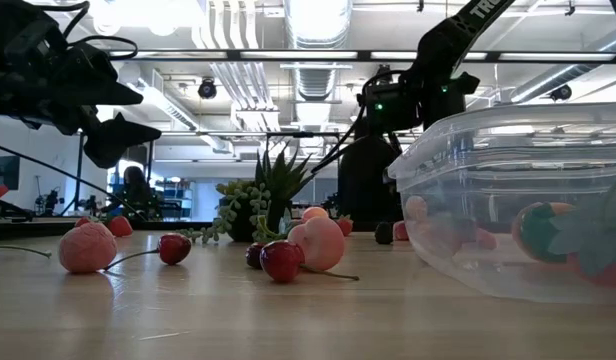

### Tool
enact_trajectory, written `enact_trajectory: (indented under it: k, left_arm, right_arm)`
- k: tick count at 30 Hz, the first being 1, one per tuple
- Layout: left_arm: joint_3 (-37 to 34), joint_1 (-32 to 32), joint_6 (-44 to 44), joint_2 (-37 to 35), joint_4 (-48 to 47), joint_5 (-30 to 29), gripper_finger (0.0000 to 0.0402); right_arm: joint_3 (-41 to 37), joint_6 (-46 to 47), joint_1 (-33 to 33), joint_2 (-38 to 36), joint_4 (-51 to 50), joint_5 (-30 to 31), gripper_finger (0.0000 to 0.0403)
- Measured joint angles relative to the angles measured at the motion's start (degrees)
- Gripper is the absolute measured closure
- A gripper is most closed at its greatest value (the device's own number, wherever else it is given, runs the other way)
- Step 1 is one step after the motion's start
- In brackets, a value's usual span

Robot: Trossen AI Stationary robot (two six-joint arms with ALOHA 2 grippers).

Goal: Pick and placing Produce into tupperware
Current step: Put the strawberry into the bin

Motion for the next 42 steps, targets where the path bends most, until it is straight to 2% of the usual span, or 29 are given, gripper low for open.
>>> enact_trajectory:
  k: [6, 12, 19, 24, 29, 33, 38, 42]
  left_arm:
    - [0.0, 0.0, 0.0, 0.0, 0.0, 0.0, 0.0125]
    - [0.0, 0.0, 0.0, 0.0, 0.0, 0.0, 0.0125]
    - [0.0, 0.0, 0.0, 0.0, 0.0, 0.0, 0.0125]
    - [0.0, 0.0, 0.0, 0.0, 0.0, 0.0, 0.0125]
    - [0.0, 0.0, 0.0, 0.0, 0.0, 0.0, 0.0125]
    - [0.0, 0.0, 0.0, 0.0, 0.0, 0.0, 0.0125]
    - [0.0, 0.0, 0.0, 0.0, 0.0, 0.0, 0.0125]
    - [0.0, 0.0, 0.0, 0.0, 0.0, 0.0, 0.0125]
  right_arm:
    - [0.0, -1.0, 0.0, 0.0, -0.3, -2.2, 0.0265]
    - [1.7, -1.3, 1.6, -1.8, -1.2, -8.7, 0.0247]
    - [6.6, -0.6, 9.3, -9.2, -2.6, -16.8, 0.0248]
    - [7.6, 5.0, 17.9, -12.7, -3.0, -17.0, 0.0253]
    - [7.2, 7.7, 23.7, -10.3, 0.9, -17.2, 0.0244]
    - [7.3, 8.5, 25.2, -6.2, 7.6, -18.7, 0.0242]
    - [8.4, 5.7, 25.3, -3.0, 5.9, -17.8, 0.0236]
    - [9.1, 3.6, 25.1, -3.1, 4.1, -16.1, 0.0205]
